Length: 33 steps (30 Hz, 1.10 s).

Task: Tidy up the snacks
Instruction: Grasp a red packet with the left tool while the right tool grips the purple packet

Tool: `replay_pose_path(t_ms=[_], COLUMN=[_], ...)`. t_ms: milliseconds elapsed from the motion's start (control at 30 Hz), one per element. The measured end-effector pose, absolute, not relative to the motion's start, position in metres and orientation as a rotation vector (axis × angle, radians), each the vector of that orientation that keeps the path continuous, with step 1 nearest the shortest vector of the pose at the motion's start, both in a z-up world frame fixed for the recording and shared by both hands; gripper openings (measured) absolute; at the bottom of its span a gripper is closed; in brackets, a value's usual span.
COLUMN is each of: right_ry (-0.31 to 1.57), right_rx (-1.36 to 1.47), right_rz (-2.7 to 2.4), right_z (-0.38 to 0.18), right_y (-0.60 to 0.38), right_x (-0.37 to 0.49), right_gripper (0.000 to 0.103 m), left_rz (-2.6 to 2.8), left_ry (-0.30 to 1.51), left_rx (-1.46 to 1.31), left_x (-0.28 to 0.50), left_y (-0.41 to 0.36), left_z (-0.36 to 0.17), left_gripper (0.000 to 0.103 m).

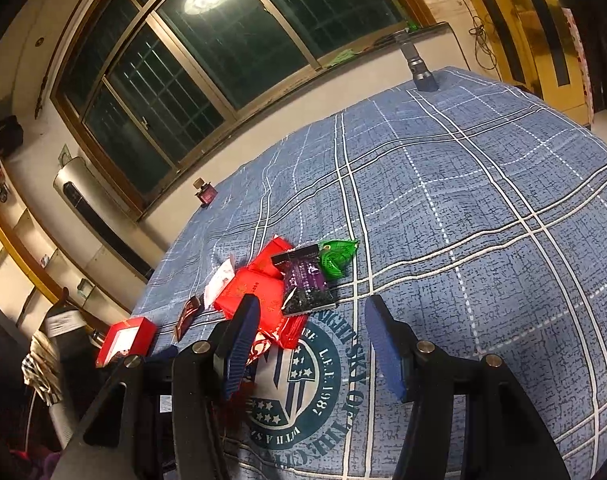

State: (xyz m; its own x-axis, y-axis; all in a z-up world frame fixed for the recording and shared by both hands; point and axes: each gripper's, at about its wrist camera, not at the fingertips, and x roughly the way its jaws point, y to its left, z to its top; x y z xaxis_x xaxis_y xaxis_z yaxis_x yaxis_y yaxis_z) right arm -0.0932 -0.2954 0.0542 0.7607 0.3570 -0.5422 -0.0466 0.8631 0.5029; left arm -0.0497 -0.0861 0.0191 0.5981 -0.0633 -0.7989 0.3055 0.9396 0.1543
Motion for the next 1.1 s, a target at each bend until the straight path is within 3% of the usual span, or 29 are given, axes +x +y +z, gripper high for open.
replay_pose_path(t_ms=[167,200,267,533,967,1033,1067,1100], right_ry=[0.689,0.692,0.700,0.799,0.986,0.996,1.002,1.007], right_rx=[0.473,0.467,0.448,0.334,0.161,0.200,0.220,0.226], right_rz=[0.222,0.222,0.218,0.195,0.129,0.139,0.149,0.149], right_z=[0.052,0.052,0.050,0.051,0.026,0.024,0.024,0.024], right_y=[-0.292,-0.292,-0.288,-0.268,-0.219,-0.223,-0.225,-0.226], right_x=[-0.092,-0.092,-0.091,-0.075,0.017,0.021,0.021,0.020], right_gripper=[0.058,0.058,0.058,0.057,0.055,0.049,0.037,0.036], left_rz=[-0.271,-0.269,-0.308,-0.356,-0.363,-0.362,-0.360,-0.361], left_ry=[0.961,0.954,0.937,0.959,0.976,0.981,0.986,0.988], left_rx=[0.131,0.137,0.172,0.186,0.145,0.144,0.135,0.128], left_x=[-0.041,-0.042,-0.046,-0.062,-0.077,-0.078,-0.077,-0.077], left_y=[-0.066,-0.064,-0.064,-0.036,0.010,0.013,0.015,0.016], left_z=[0.013,0.014,0.017,0.027,0.029,0.028,0.027,0.027], left_gripper=[0.079,0.073,0.040,0.022,0.015,0.016,0.016,0.016])
